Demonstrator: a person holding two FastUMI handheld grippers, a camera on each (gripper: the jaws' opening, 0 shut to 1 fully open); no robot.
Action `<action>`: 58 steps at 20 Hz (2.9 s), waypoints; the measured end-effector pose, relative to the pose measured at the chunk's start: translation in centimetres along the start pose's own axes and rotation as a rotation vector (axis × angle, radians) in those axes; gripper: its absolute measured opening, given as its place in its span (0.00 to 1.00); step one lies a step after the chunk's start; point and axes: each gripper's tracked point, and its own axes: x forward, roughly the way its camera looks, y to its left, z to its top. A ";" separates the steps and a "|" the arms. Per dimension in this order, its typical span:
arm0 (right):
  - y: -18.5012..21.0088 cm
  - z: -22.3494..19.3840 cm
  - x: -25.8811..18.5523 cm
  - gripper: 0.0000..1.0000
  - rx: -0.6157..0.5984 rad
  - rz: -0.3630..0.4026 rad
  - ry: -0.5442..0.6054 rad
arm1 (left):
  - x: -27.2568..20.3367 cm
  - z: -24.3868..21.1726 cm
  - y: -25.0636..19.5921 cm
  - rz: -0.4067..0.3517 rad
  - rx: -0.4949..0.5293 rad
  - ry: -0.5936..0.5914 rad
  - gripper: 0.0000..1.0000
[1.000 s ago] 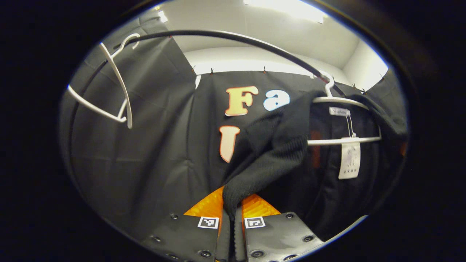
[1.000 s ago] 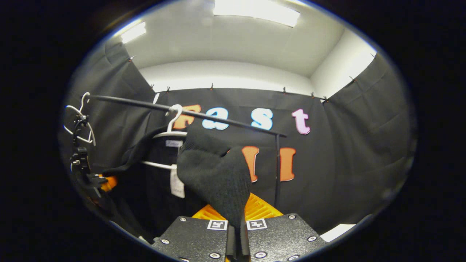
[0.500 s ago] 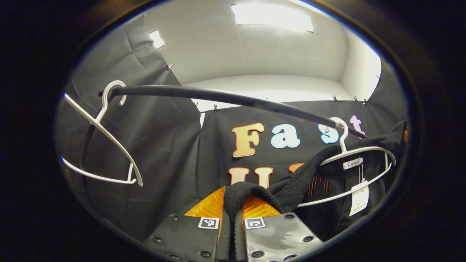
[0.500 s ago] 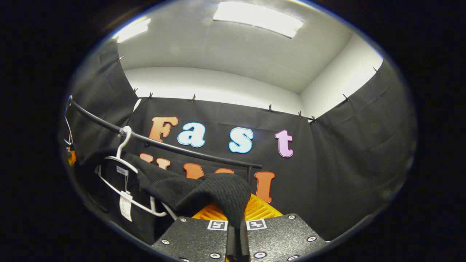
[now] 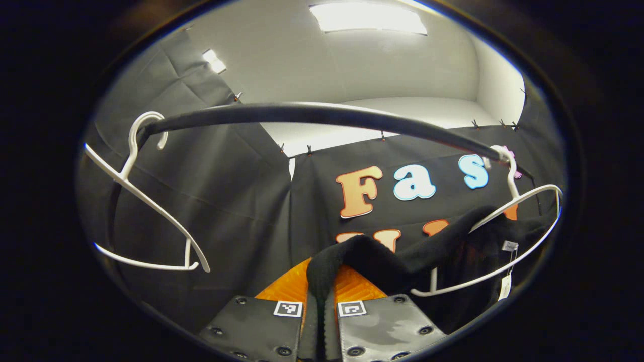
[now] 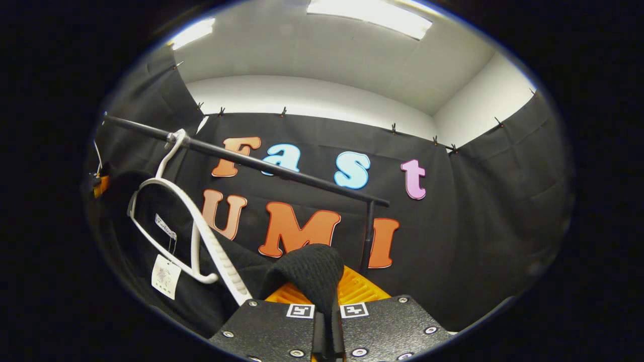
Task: Grasp the clothes on the hanger with both hands and then place them into the laundry hamper below.
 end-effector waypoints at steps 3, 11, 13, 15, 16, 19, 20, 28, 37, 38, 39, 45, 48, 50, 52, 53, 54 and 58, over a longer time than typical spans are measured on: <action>1.2 -1.7 -0.9 0.04 0.043 0.022 0.021 | 1.6 -1.6 0.7 0.010 0.001 0.055 0.12; 6.3 -4.4 -4.3 0.04 0.095 0.115 0.063 | 2.5 -6.6 2.6 0.019 0.054 0.191 0.14; 8.8 -5.2 -6.0 0.05 0.121 0.165 0.086 | 1.0 -7.5 2.7 0.003 0.073 0.213 0.12; 10.7 -6.4 -7.5 0.05 0.104 0.197 0.099 | -0.8 -8.3 2.2 -0.022 0.107 0.228 0.12; 11.7 -7.1 -8.1 0.04 0.097 0.215 0.117 | -1.9 -9.0 1.7 -0.039 0.116 0.243 0.12; 15.2 -10.3 -9.8 0.05 0.131 0.268 0.184 | -5.5 -12.3 0.1 -0.091 0.117 0.314 0.12; 16.5 -11.6 -10.5 0.05 0.137 0.288 0.214 | -6.7 -13.5 -0.4 -0.108 0.114 0.346 0.12; 22.4 -26.8 -16.7 0.09 0.152 0.353 0.550 | -19.5 -27.4 -5.5 -0.281 0.053 0.693 0.12; 24.7 -38.5 -23.5 0.12 0.160 0.351 0.852 | -29.6 -39.2 -7.9 -0.366 0.148 1.021 0.12; 24.8 -38.7 -23.8 0.13 0.155 0.354 0.858 | -29.7 -39.5 -7.9 -0.360 0.148 1.032 0.12; 24.8 -38.7 -23.8 0.03 0.146 0.357 0.865 | -30.0 -39.6 -7.1 -0.333 0.168 1.051 0.12; 26.5 -40.0 -25.5 0.69 0.159 0.396 0.923 | -32.1 -42.4 -5.4 -0.295 0.161 1.180 0.97; 26.5 -39.6 -25.8 0.93 0.165 0.395 0.923 | -31.9 -41.8 -5.4 -0.302 0.167 1.151 0.94; 26.6 -39.7 -25.9 0.94 0.173 0.393 0.930 | -32.0 -41.3 -5.9 -0.316 0.169 1.139 0.97; 26.6 -39.6 -25.8 0.93 0.179 0.388 0.928 | -31.7 -41.1 -6.0 -0.325 0.177 1.121 0.97; 26.5 -39.5 -25.9 0.94 0.174 0.386 0.930 | -31.8 -41.0 -6.2 -0.330 0.176 1.119 1.00; 26.4 -39.6 -26.0 0.93 0.171 0.384 0.931 | -31.7 -40.8 -6.4 -0.334 0.174 1.118 0.97; 26.1 -39.4 -25.9 0.93 0.171 0.377 0.921 | -31.8 -40.1 -7.2 -0.356 0.157 1.098 0.94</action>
